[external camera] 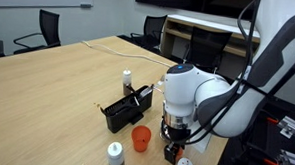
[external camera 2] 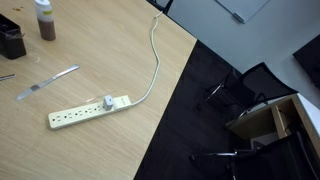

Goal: Put the orange cube in cup

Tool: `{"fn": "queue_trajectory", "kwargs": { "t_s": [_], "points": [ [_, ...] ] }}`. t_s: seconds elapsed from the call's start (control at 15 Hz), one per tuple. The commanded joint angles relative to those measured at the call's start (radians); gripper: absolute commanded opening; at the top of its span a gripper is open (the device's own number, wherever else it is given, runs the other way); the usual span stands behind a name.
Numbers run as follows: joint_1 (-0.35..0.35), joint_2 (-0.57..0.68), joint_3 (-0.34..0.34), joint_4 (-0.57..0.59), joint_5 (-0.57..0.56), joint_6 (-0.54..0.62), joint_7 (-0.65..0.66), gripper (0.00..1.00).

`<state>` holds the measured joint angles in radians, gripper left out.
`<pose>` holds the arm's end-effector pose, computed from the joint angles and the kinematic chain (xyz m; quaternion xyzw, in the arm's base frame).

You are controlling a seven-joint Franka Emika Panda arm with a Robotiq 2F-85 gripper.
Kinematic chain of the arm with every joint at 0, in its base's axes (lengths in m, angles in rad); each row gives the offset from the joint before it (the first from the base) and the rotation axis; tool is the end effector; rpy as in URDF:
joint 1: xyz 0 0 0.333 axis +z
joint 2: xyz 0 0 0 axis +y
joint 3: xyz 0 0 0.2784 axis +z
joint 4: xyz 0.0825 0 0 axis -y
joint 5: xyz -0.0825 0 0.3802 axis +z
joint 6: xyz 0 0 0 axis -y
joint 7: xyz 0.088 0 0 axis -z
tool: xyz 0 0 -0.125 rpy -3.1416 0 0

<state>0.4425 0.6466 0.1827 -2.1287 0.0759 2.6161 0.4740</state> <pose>0.4123 0.3119 0.0484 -0.9941 -0.0272 0.1026 0.0222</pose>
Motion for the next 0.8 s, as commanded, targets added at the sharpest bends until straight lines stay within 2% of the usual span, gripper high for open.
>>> {"fn": "queue_trajectory", "kwargs": {
  "t_s": [0.0, 0.2, 0.33, 0.73],
  "points": [
    [0.033, 0.002, -0.029, -0.002, -0.026, 0.049, -0.014, 0.49],
    [0.042, 0.001, -0.037, -0.003, -0.039, 0.059, -0.019, 0.26],
    [0.036, -0.001, -0.029, -0.001, -0.039, 0.048, -0.029, 0.17],
    [0.002, -0.060, -0.010, 0.039, -0.032, -0.050, -0.094, 0.15]
  ]
}}
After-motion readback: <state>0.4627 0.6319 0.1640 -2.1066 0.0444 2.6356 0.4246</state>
